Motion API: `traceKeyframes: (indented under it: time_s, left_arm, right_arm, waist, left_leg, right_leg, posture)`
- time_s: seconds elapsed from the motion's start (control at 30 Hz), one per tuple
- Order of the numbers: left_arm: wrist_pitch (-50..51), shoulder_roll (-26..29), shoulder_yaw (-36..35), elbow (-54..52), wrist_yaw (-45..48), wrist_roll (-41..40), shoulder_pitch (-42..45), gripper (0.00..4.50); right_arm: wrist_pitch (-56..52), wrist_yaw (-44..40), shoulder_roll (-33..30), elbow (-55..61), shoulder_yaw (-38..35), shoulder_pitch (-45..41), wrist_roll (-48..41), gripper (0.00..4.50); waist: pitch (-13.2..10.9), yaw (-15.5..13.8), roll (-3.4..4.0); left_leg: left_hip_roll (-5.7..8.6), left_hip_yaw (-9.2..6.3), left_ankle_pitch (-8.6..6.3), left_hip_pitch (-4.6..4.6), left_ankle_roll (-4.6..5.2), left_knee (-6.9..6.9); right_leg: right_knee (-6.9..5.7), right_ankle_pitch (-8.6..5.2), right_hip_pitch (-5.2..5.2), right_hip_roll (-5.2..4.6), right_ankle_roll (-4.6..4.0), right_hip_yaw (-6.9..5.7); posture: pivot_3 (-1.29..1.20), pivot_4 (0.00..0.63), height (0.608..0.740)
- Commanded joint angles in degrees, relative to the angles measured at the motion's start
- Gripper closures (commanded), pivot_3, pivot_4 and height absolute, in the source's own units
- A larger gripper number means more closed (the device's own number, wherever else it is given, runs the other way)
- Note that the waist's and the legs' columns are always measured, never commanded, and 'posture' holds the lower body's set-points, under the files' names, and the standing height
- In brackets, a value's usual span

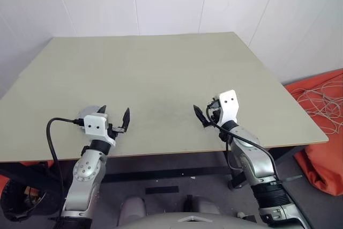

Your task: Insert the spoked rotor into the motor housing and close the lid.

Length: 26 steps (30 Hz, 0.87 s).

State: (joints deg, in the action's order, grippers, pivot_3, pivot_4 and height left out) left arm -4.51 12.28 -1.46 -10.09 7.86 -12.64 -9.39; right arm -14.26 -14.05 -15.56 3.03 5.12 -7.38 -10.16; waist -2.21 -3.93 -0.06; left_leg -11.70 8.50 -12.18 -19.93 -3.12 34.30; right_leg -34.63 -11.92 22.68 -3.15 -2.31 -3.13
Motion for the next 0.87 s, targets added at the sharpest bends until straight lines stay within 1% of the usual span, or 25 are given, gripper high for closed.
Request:
traceKeyframes:
  time_s: [0.03,0.13,0.4,0.57,0.7,0.87]
  left_arm:
    - [-0.13,-0.34,-1.64,-1.61,0.49,-0.07,0.94,0.03]
    - [0.01,-0.72,-2.01,-1.76,0.87,0.01,0.93,0.03]
    - [0.45,-1.61,-2.61,-1.80,1.65,-0.02,0.49,0.03]
    - [0.04,-2.20,-3.27,-1.44,0.84,1.14,0.78,0.03]
    - [0.53,-2.68,-3.41,-1.68,0.76,1.46,0.56,0.03]
    - [-0.93,-2.81,-3.13,-1.36,0.32,3.74,0.87,0.03]
  right_arm:
    - [1.82,-0.49,0.56,0.82,-1.57,-0.67,0.28,0.00]
    - [3.18,-1.01,0.80,0.84,-1.66,-0.27,0.77,0.00]
    - [2.90,0.23,3.15,-0.12,-5.09,-0.58,-0.27,0.00]
    - [4.97,0.12,3.10,-0.26,-4.68,-0.37,1.94,0.00]
    - [4.53,0.25,3.48,-0.38,-5.05,-0.15,1.94,0.00]
    - [4.71,-0.01,3.53,-0.54,-5.11,-0.23,2.24,0.00]
  waist:
    - [0.00,0.00,0.00]
    - [0.00,-0.01,0.00]
    - [0.00,0.00,0.00]
    - [0.00,0.00,0.01]
    - [-0.01,0.01,0.01]
    - [-0.01,0.01,0.01]
  left_leg:
    - [0.00,0.00,0.00,0.00,0.00,0.00]
    - [0.00,0.00,0.00,-0.01,0.00,0.00]
    - [0.01,0.00,-0.01,0.00,0.02,0.00]
    - [0.00,0.00,-0.01,0.02,0.02,0.00]
    - [0.00,0.00,-0.01,0.02,0.02,0.00]
    - [0.00,0.00,-0.01,0.02,0.02,0.00]
  right_leg:
    - [0.00,0.00,0.00,0.00,0.00,0.00]
    - [-0.02,0.00,0.01,0.00,-0.02,0.00]
    - [-0.02,-0.01,-0.01,-0.01,-0.03,0.00]
    - [-0.04,-0.01,-0.01,0.00,-0.03,0.00]
    - [-0.03,-0.01,-0.01,-0.01,-0.03,0.00]
    - [-0.03,-0.01,-0.01,-0.01,-0.03,0.00]
  posture:
    - [0.00,0.000,0.740]
    - [0.00,0.000,0.740]
    - [0.00,0.000,0.740]
    - [0.00,0.000,0.740]
    - [0.00,0.000,0.740]
    - [0.00,0.000,0.740]
